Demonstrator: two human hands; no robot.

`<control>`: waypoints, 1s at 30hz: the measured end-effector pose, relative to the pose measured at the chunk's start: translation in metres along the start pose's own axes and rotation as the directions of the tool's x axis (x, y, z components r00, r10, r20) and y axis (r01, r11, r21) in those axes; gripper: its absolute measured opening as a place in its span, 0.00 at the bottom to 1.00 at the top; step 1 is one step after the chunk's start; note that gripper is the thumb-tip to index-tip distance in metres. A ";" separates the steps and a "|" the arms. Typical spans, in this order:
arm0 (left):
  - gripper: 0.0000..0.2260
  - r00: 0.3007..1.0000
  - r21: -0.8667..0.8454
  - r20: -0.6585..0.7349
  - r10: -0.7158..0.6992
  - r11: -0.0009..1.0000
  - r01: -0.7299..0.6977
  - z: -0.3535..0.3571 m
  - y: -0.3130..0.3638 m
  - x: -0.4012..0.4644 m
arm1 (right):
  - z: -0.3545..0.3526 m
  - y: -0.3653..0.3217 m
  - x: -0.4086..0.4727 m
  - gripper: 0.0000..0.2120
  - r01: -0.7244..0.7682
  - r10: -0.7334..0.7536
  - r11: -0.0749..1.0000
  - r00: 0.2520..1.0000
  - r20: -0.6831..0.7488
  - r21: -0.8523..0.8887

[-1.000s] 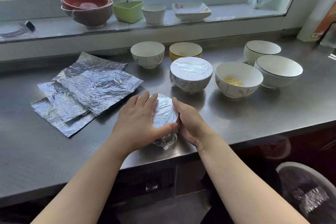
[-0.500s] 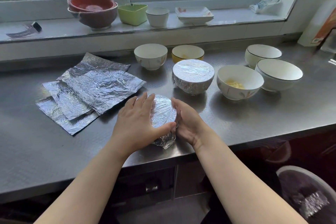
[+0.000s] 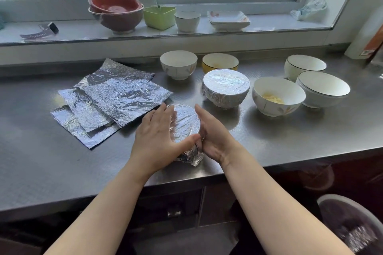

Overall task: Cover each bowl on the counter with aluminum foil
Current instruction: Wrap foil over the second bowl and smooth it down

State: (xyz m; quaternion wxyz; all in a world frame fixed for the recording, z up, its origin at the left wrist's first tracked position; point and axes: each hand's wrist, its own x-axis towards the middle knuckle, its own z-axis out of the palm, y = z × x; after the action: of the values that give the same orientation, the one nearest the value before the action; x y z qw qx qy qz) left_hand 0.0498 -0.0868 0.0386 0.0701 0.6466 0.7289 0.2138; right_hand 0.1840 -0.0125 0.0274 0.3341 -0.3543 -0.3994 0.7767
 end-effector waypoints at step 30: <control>0.54 0.992 0.211 0.120 -0.029 0.978 0.003 0.000 0.019 0.013 | -0.002 0.011 -0.017 0.15 0.302 -0.331 0.933 0.934 -0.132 -0.197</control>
State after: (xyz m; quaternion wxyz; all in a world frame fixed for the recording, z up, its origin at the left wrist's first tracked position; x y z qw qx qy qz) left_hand 0.0652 -0.0730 0.0482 0.0478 0.6564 0.7469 0.0949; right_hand 0.1924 -0.0302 0.0218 0.4546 -0.3752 -0.4888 0.6431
